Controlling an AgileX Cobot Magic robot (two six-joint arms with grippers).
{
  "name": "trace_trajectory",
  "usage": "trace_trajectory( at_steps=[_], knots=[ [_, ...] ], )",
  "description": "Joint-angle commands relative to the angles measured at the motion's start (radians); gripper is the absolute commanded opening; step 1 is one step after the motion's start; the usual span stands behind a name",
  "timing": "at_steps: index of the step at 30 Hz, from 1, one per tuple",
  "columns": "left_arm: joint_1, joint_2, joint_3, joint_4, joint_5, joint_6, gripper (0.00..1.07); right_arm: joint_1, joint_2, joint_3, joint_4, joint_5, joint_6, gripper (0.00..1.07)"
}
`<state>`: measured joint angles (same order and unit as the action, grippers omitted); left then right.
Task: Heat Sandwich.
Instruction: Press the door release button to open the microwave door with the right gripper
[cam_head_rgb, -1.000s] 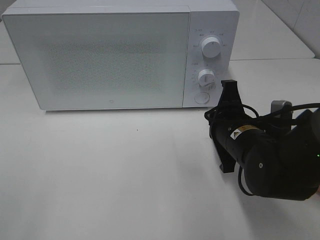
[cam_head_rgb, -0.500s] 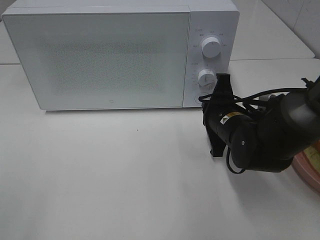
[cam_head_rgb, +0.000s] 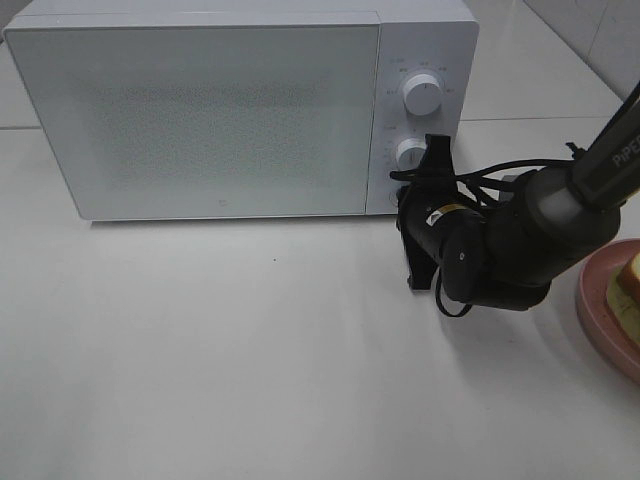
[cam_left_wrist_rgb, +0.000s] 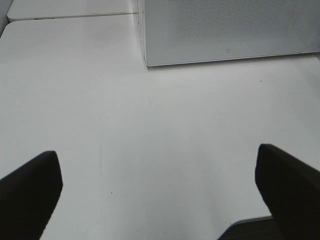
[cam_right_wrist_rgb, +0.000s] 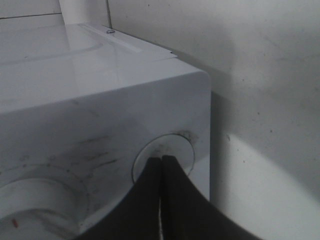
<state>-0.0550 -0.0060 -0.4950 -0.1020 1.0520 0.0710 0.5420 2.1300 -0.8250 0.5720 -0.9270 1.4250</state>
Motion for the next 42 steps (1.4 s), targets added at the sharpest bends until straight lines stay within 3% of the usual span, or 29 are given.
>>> trace_trajectory(
  at_steps=[1, 17, 26, 35, 42],
  knots=[
    [-0.002, -0.024, 0.002, -0.005, -0.015, -0.002, 1.03, -0.008, 0.015, -0.025, -0.006, 0.019, 0.004, 0.02],
    [-0.002, -0.024, 0.002, -0.005, -0.015, -0.002, 1.03, -0.030, 0.018, -0.044, -0.007, -0.064, 0.000, 0.02],
    [-0.002, -0.024, 0.002, -0.005, -0.015, -0.002, 1.03, -0.036, 0.025, -0.108, 0.013, -0.139, 0.012, 0.02],
    [-0.002, -0.024, 0.002, -0.005, -0.015, -0.002, 1.03, -0.101, 0.047, -0.231, 0.047, -0.136, -0.084, 0.00],
    [-0.002, -0.024, 0.002, -0.005, -0.015, -0.002, 1.03, -0.101, 0.058, -0.245, 0.045, -0.133, -0.083, 0.00]
  ],
)
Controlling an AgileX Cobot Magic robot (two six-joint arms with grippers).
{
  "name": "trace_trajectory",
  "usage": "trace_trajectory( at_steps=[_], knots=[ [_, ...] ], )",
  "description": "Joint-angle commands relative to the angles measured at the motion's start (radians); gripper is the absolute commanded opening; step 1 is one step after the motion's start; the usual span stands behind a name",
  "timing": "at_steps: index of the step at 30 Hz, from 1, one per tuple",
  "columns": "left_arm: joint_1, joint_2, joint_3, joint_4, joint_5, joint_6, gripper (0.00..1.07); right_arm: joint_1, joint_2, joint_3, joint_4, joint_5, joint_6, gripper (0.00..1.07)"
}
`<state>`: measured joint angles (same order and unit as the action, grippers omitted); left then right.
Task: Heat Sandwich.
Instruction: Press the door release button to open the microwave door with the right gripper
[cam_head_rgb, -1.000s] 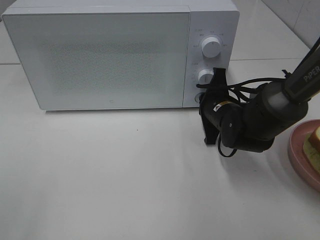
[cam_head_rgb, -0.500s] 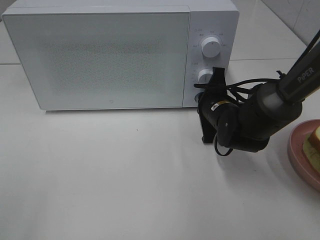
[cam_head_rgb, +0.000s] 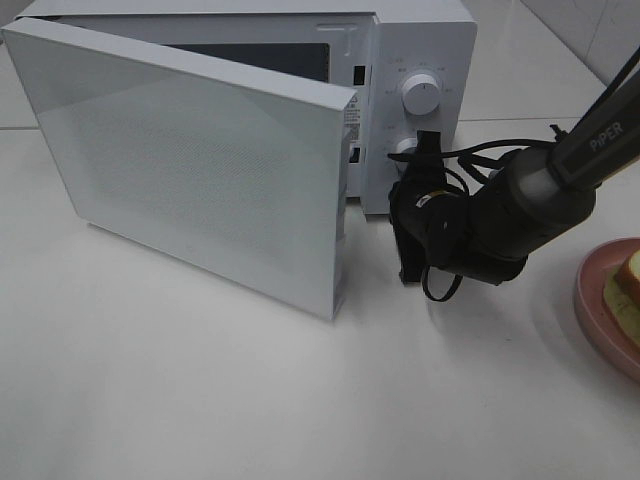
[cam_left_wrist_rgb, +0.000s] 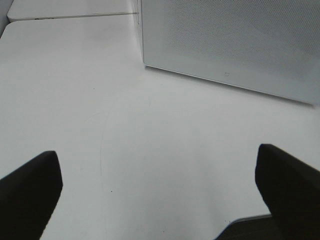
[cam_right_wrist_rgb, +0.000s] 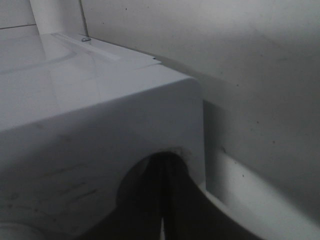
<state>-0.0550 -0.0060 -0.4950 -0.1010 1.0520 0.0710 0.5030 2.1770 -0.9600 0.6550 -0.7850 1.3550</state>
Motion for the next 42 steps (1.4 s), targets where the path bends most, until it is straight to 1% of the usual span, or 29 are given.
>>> trace_trajectory(
  at_steps=[1, 23, 25, 30, 38, 42],
  knots=[
    [-0.002, -0.024, 0.002, -0.006, -0.015, -0.002, 1.03, -0.062, 0.011, -0.110, -0.039, -0.279, -0.013, 0.00],
    [-0.002, -0.024, 0.002, -0.006, -0.015, -0.002, 1.03, -0.058, -0.001, -0.106, -0.049, -0.274, -0.021, 0.00],
    [-0.002, -0.024, 0.002, -0.006, -0.015, -0.002, 1.03, -0.058, -0.007, -0.095, -0.052, -0.274, -0.021, 0.00],
    [-0.002, -0.024, 0.002, -0.006, -0.015, -0.002, 1.03, -0.052, -0.032, -0.030, -0.044, -0.276, -0.013, 0.00],
    [-0.002, -0.024, 0.002, -0.006, -0.015, -0.002, 1.03, -0.018, -0.039, 0.015, -0.044, -0.272, 0.034, 0.00],
    [-0.002, -0.024, 0.002, -0.006, -0.015, -0.002, 1.03, 0.001, -0.071, 0.060, -0.045, -0.203, 0.033, 0.00]
  ],
)
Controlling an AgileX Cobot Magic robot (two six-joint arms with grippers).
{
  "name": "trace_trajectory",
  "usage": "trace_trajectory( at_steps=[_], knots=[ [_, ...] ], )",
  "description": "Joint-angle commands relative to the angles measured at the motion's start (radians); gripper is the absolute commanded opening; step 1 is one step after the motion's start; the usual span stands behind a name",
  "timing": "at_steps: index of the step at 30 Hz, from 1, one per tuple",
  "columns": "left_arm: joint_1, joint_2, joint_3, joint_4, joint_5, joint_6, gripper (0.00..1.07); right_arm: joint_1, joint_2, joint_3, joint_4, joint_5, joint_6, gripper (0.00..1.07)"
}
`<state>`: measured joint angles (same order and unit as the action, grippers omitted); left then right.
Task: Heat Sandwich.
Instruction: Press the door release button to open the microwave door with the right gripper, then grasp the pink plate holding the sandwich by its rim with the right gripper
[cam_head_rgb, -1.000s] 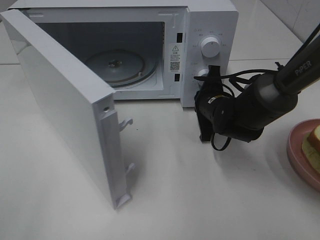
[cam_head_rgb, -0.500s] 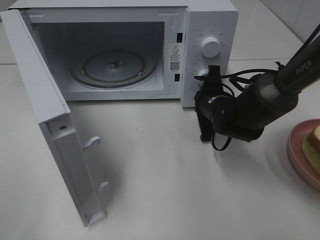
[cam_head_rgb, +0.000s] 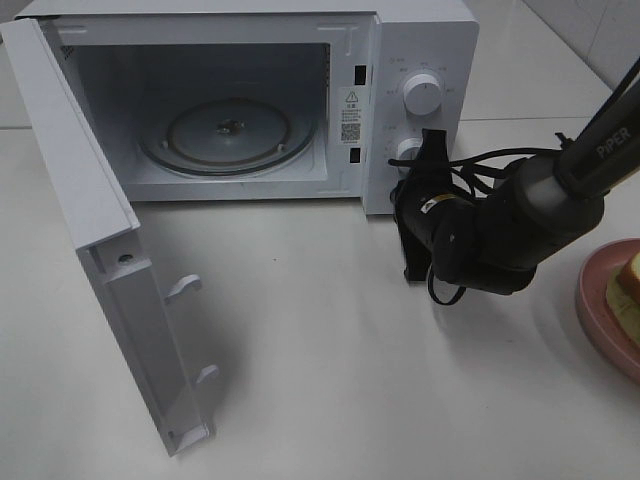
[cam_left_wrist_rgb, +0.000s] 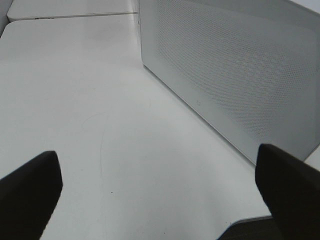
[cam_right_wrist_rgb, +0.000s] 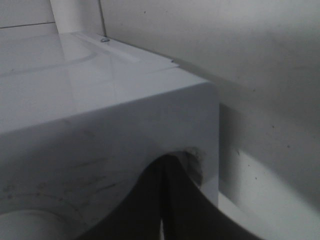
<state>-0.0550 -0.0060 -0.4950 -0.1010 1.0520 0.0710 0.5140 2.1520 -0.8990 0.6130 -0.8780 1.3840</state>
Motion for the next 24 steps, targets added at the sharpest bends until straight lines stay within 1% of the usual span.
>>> trace_trajectory(
  at_steps=[1, 3, 6, 8, 11, 12, 15, 18, 19, 23, 24],
  knots=[
    [-0.002, -0.024, 0.002, -0.006, -0.015, -0.002, 1.03, -0.010, -0.046, -0.001, -0.003, -0.110, 0.004, 0.00],
    [-0.002, -0.024, 0.002, -0.006, -0.015, -0.002, 1.03, -0.010, -0.069, 0.037, -0.005, -0.052, 0.004, 0.00],
    [-0.002, -0.024, 0.002, -0.006, -0.015, -0.002, 1.03, -0.010, -0.090, 0.064, -0.002, -0.032, 0.001, 0.00],
    [-0.002, -0.024, 0.002, -0.006, -0.015, -0.002, 1.03, -0.010, -0.125, 0.104, -0.001, 0.008, -0.042, 0.00],
    [-0.002, -0.024, 0.002, -0.006, -0.015, -0.002, 1.03, -0.010, -0.148, 0.129, -0.001, 0.035, -0.064, 0.01],
    [-0.002, -0.024, 0.002, -0.006, -0.015, -0.002, 1.03, -0.010, -0.175, 0.156, -0.002, 0.066, -0.082, 0.01],
    [-0.002, -0.024, 0.002, -0.006, -0.015, -0.002, 1.03, -0.010, -0.211, 0.179, -0.002, 0.092, -0.107, 0.01],
    [-0.002, -0.024, 0.002, -0.006, -0.015, -0.002, 1.03, -0.010, -0.291, 0.225, -0.021, 0.158, -0.175, 0.01],
    [-0.002, -0.024, 0.002, -0.006, -0.015, -0.002, 1.03, -0.010, -0.291, 0.225, -0.021, 0.158, -0.175, 0.01],
    [-0.002, -0.024, 0.002, -0.006, -0.015, -0.002, 1.03, -0.014, -0.395, 0.256, -0.028, 0.310, -0.341, 0.01],
    [-0.002, -0.024, 0.002, -0.006, -0.015, -0.002, 1.03, -0.014, -0.395, 0.256, -0.028, 0.310, -0.341, 0.01]
  ],
)
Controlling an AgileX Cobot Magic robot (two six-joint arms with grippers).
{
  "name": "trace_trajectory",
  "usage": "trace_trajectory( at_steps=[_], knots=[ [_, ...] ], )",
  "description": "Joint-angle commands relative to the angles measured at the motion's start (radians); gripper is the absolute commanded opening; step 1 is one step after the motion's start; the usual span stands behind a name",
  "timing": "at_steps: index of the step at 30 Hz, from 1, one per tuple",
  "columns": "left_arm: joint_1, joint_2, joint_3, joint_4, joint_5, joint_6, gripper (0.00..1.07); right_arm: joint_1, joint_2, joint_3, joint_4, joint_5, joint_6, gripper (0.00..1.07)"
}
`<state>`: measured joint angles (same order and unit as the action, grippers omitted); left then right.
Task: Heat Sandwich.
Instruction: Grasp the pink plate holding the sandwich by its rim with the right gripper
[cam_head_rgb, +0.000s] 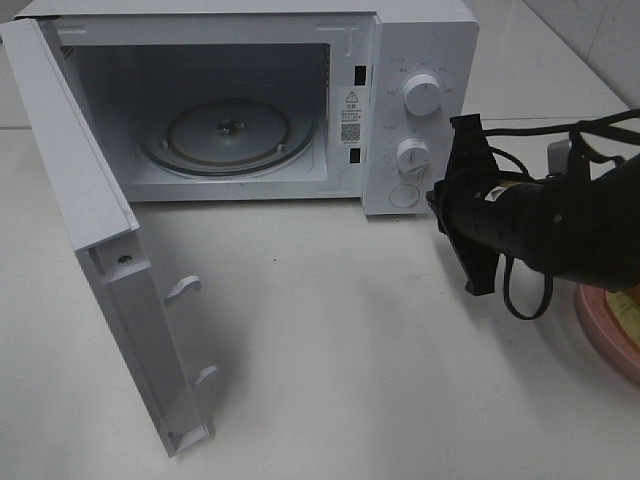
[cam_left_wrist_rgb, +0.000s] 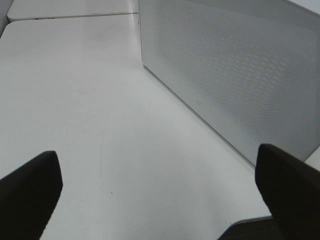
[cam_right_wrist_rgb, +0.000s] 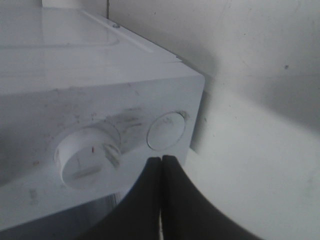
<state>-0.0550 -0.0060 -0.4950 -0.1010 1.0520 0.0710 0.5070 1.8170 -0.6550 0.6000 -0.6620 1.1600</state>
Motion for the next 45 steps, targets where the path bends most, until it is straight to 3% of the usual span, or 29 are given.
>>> trace_trajectory(
  at_steps=[1, 9, 20, 26, 29, 36, 41, 43, 44, 45],
  knots=[
    [-0.002, -0.024, 0.002, -0.006, -0.015, -0.002, 1.03, -0.007, -0.091, 0.012, -0.015, 0.172, -0.228, 0.01],
    [-0.002, -0.024, 0.002, -0.006, -0.015, -0.002, 1.03, -0.080, -0.201, 0.012, -0.012, 0.487, -0.698, 0.03],
    [-0.002, -0.024, 0.002, -0.006, -0.015, -0.002, 1.03, -0.216, -0.301, 0.012, -0.020, 0.855, -1.107, 0.05],
    [-0.002, -0.024, 0.002, -0.006, -0.015, -0.002, 1.03, -0.247, -0.349, 0.012, -0.159, 1.015, -1.318, 0.07],
    [-0.002, -0.024, 0.002, -0.006, -0.015, -0.002, 1.03, -0.249, -0.390, 0.012, -0.277, 1.105, -1.336, 0.08],
    [-0.002, -0.024, 0.002, -0.006, -0.015, -0.002, 1.03, -0.249, -0.443, 0.008, -0.381, 1.209, -1.334, 0.11],
    [-0.002, -0.024, 0.002, -0.006, -0.015, -0.002, 1.03, -0.301, -0.455, -0.042, -0.396, 1.309, -1.289, 0.22],
    [-0.002, -0.024, 0.002, -0.006, -0.015, -0.002, 1.03, -0.331, -0.455, -0.075, -0.438, 1.349, -1.263, 0.39],
    [-0.002, -0.024, 0.002, -0.006, -0.015, -0.002, 1.03, -0.331, -0.455, -0.075, -0.438, 1.349, -1.263, 0.39],
    [-0.002, -0.024, 0.002, -0.006, -0.015, -0.002, 1.03, -0.339, -0.455, -0.084, -0.455, 1.359, -1.263, 0.47]
  ],
)
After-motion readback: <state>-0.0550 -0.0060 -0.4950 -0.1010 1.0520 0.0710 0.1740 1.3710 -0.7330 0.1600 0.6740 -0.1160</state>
